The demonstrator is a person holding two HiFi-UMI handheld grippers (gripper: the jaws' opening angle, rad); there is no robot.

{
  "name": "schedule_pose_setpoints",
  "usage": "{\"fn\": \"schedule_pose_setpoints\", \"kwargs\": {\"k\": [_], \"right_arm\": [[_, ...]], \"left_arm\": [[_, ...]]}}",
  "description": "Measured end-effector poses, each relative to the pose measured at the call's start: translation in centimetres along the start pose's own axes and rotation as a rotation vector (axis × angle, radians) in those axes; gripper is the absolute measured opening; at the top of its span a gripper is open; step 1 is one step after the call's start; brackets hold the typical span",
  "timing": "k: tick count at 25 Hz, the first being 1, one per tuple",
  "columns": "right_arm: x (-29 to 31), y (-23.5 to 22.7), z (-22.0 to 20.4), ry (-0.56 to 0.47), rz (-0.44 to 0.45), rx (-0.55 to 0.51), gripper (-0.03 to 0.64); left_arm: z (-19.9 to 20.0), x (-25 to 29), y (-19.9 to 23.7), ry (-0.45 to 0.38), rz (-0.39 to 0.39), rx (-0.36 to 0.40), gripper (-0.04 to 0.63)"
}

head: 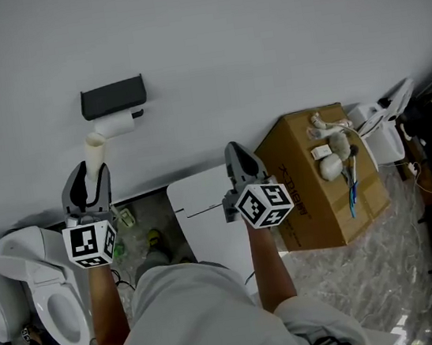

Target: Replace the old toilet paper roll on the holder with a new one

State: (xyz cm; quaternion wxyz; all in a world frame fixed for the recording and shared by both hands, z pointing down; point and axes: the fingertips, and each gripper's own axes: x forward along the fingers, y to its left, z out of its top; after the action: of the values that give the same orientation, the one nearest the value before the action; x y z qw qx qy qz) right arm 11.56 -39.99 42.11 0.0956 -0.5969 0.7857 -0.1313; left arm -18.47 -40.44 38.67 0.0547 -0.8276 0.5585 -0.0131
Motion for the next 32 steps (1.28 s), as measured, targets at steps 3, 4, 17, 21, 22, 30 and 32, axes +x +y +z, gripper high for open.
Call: {"fn": "schedule_pose_setpoints", "kwargs": {"k": [3,4,17,21,22,30,32], "right_arm": [[-0.2,0.1,0.1,0.0,-0.001,-0.02,-0.006],[-0.2,0.2,0.1,-0.001,0.0,-0.023,-0.005],[-0.3,1.5,-0.2,0.003,0.01,-0.086,-0.008],[-0.1,2.2,-0.4,0.006,0.032,-0.091,-0.008],[0.0,2.4,-0.4,0.006,0.037,-0.093,-0.008],[0.8,3.2,-1.1,0.019,0.054,-0.108,-0.008],[1.0,3.3,-1.2,0.021,0.058,-0.11,-0.008]], "left_arm": [[0.2,-0.2,0.0,-0.008,0.003,-0.002,0.199],[0.3,-0.3,0.0,-0.012,0.004,-0.001,0.199],[0.7,-2.3,0.5,-0.017,0.028,0.023,0.199],[0.7,-2.8,0.8,-0.018,0.041,0.03,0.199],[0.7,-2.8,0.9,-0.017,0.044,0.031,0.199],[0.6,-3.4,1.8,-0.021,0.07,0.03,0.199],[0.5,-3.5,2.1,-0.023,0.079,0.026,0.199]]}}
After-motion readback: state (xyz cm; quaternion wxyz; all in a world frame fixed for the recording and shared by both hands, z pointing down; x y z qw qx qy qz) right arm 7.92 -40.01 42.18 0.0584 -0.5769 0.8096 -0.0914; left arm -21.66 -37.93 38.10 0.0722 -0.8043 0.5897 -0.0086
